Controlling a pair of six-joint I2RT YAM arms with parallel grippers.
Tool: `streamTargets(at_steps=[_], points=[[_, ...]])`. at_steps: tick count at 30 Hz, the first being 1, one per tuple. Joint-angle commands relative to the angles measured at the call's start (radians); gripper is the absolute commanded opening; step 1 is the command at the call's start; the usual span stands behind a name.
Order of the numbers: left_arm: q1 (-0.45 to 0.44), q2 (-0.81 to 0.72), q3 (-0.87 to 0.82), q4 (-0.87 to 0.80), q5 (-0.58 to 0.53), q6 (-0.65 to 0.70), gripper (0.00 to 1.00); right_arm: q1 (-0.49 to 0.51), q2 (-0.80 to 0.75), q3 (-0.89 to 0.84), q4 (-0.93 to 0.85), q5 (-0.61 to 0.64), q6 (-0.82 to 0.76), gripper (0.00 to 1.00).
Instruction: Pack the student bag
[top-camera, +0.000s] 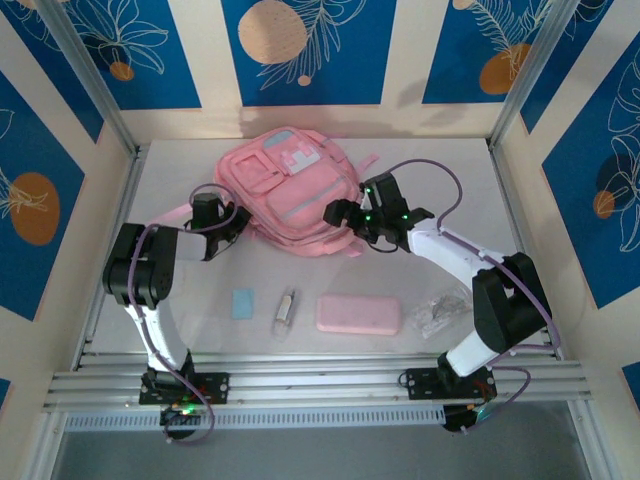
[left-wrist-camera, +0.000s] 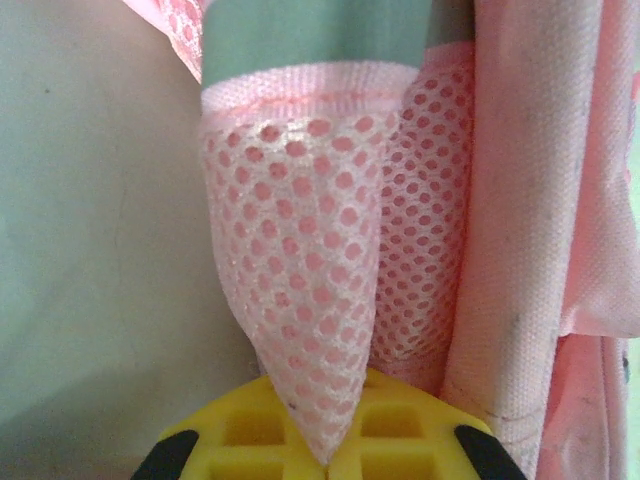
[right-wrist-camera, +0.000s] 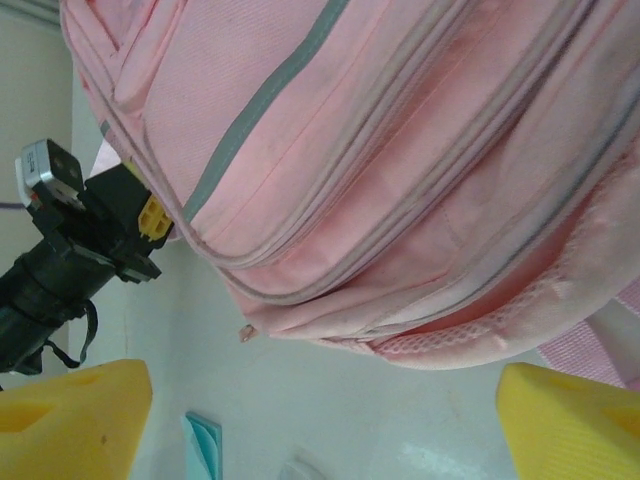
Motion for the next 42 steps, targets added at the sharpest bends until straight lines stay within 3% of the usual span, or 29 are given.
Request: streamTargets(at_steps=[1,8,14,24,35,42], points=[[-0.045,-0.093,-0.021,0.006,0.015,-0.032,0.0,0.053,-0.024,0.041,-0.033,-0.019,-0.029,0.85],[-0.158,-0.218,-0.055,0.018,-0.088,-0.112,0.0,0.213,-0.003,0.061,-0.008,0.051,0.013,0.65],[-0.242,-0.233,-0.067,0.081,-0.162,-0.181,0.0,0.28,0.072,0.032,0.107,0.125,0.153,0.5],[-0.299,-0.219,-0.068,0.129,-0.167,-0.237,0.0,0.305,0.249,0.052,0.293,0.299,0.121,0.47],[-0.354,-0.292,-0.084,0.014,-0.196,-0.238,0.0,0.299,0.45,0.173,0.444,0.41,0.065,0.46],[-0.363,-0.298,-0.095,0.007,-0.19,-0.24,0.0,0.297,0.464,0.192,0.461,0.504,0.056,0.37]])
